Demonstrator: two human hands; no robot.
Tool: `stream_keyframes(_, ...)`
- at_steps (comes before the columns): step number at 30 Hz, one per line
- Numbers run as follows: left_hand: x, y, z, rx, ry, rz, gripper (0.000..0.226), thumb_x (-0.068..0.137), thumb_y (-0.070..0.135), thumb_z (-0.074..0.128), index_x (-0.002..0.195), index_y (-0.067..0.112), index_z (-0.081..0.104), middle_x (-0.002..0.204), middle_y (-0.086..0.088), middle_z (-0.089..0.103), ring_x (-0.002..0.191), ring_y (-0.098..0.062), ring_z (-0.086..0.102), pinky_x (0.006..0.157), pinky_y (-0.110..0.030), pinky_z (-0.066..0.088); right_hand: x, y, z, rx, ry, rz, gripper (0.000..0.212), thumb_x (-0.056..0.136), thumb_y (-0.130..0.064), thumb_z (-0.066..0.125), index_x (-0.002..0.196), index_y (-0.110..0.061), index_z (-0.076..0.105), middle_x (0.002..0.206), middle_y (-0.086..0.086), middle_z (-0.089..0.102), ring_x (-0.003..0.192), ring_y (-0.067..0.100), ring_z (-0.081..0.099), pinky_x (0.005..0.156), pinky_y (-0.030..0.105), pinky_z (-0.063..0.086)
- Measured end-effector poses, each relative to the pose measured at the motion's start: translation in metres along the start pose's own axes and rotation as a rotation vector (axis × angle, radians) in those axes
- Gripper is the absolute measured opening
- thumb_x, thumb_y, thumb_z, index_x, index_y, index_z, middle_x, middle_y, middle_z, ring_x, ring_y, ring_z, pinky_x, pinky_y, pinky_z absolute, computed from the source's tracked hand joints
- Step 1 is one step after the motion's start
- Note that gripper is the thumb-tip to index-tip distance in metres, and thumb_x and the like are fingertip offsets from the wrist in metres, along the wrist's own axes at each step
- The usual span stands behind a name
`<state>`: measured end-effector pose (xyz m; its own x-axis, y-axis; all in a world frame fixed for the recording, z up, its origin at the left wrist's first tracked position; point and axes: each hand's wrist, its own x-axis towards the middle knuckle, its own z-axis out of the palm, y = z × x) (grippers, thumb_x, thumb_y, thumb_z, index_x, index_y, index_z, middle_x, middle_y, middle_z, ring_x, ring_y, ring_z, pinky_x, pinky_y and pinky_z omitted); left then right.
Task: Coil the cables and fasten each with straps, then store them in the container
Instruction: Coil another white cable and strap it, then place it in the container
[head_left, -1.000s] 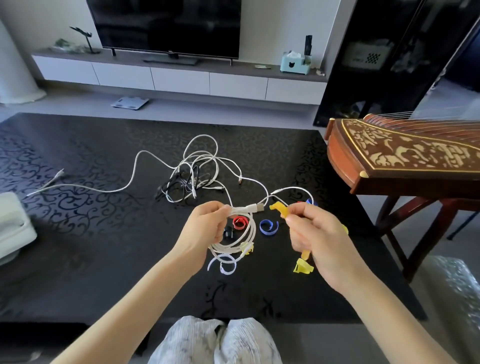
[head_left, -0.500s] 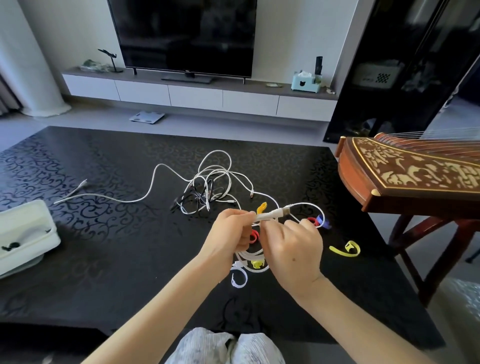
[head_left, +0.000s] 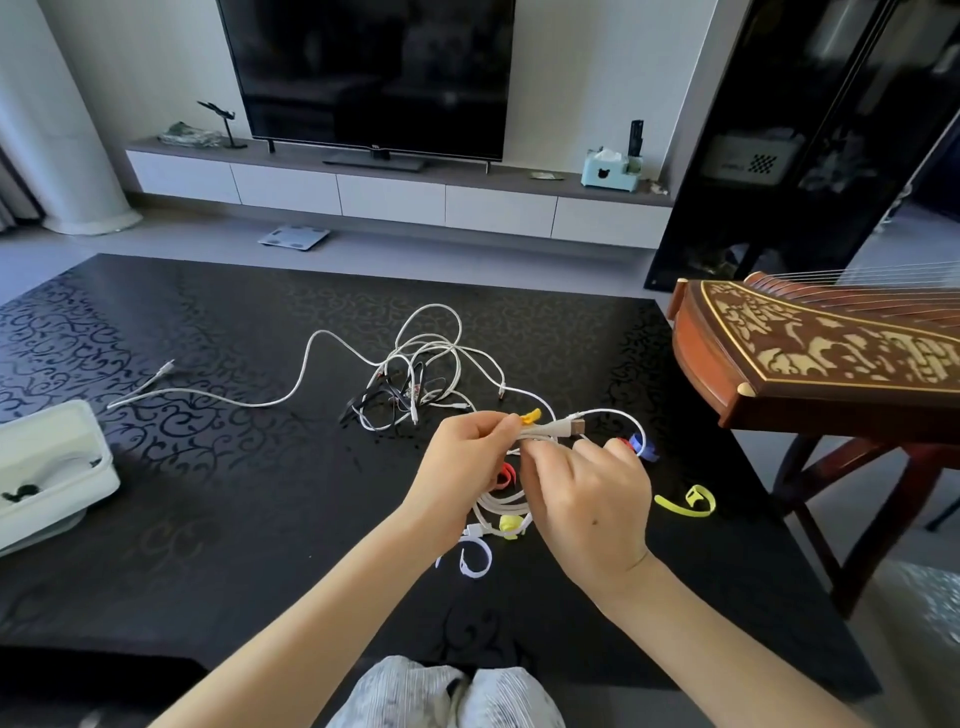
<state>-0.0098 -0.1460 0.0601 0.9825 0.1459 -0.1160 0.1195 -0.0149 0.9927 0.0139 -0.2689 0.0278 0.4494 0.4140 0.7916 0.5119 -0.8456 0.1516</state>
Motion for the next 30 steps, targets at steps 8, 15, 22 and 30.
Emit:
stream_keyframes(8, -0.001, 0.002, 0.003, -0.15, 0.003, -0.06, 0.03, 0.091, 0.02, 0.055, 0.064, 0.012, 0.047, 0.049, 0.008, 0.027, 0.046, -0.009, 0.023, 0.047, -0.02, 0.024, 0.005, 0.004, -0.008, 0.021, 0.046, 0.013, 0.029, 0.067, -0.001, 0.076, 0.052, -0.011, 0.053, 0.04, -0.002, 0.039, 0.037, 0.017, 0.034, 0.051, 0.025, 0.017)
stream_keyframes(15, -0.001, 0.014, 0.006, -0.246, -0.016, -0.138, 0.046, 0.086, 0.041, 0.061, 0.051, 0.019, 0.041, 0.048, 0.004, 0.022, 0.047, -0.012, 0.019, 0.049, -0.024, 0.024, 0.009, 0.003, -0.015, 0.01, 0.078, -0.002, 0.036, 0.064, 0.0, 0.079, 0.05, -0.012, 0.047, 0.04, -0.001, 0.037, 0.037, 0.017, 0.032, 0.051, 0.026, 0.018)
stream_keyframes(22, 0.004, 0.021, 0.007, -0.311, -0.067, -0.157, 0.043, 0.083, 0.018, 0.061, 0.042, 0.024, 0.048, 0.048, 0.005, 0.018, 0.046, -0.012, 0.016, 0.047, -0.025, 0.019, 0.015, 0.003, -0.022, 0.001, 0.088, 0.011, 0.042, 0.062, 0.001, 0.079, 0.048, -0.014, 0.042, 0.04, -0.002, 0.033, 0.038, 0.017, 0.029, 0.051, 0.026, 0.016)
stream_keyframes(30, -0.002, 0.021, 0.006, 0.045, -0.05, 0.119, 0.018, 0.089, 0.018, 0.062, 0.076, 0.01, 0.072, 0.044, 0.016, 0.047, 0.043, 0.001, 0.041, 0.047, -0.013, 0.032, 0.014, 0.009, -0.035, -0.028, 0.015, -0.033, 0.024, 0.071, 0.0, 0.073, 0.057, -0.013, 0.058, 0.044, -0.003, 0.045, 0.041, 0.016, 0.041, 0.049, 0.026, 0.026)
